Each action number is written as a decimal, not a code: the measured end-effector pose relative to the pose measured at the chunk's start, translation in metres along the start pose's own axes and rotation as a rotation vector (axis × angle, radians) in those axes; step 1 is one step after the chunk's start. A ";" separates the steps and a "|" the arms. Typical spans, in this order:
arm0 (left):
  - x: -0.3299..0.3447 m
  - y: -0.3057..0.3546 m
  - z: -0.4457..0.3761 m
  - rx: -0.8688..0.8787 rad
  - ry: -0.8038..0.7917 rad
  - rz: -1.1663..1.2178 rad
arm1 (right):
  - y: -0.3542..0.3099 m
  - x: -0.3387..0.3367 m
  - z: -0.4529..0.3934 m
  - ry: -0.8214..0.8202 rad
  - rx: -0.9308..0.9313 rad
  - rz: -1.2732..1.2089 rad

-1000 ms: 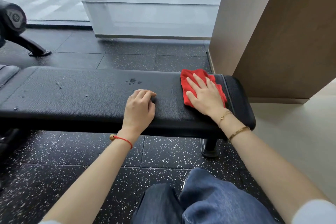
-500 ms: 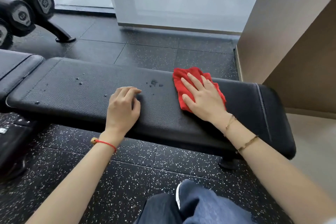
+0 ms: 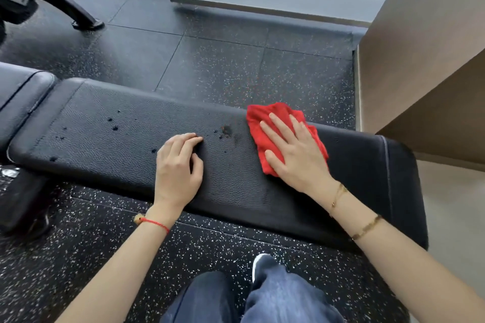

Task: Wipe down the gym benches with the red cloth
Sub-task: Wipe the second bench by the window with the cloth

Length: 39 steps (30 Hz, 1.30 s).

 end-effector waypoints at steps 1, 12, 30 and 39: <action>0.001 -0.002 0.000 0.002 0.009 0.006 | -0.003 0.001 -0.010 0.031 0.052 -0.012; 0.007 -0.011 0.006 0.027 0.054 0.067 | -0.063 0.027 0.029 0.099 -0.104 -0.014; 0.005 -0.009 0.007 0.012 0.039 0.085 | -0.085 0.032 0.055 0.108 -0.020 0.014; 0.004 -0.006 0.008 0.013 0.019 0.085 | -0.022 0.018 0.040 0.161 0.444 -0.021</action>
Point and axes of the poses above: each hand's wrist, its own z-axis away from the middle knuckle, its own x-axis out of the palm, y = z × x, the point moved 1 cm from there along -z, towards the middle knuckle, and after that the axes turned 15 degrees about x, right-handed, at the moved point
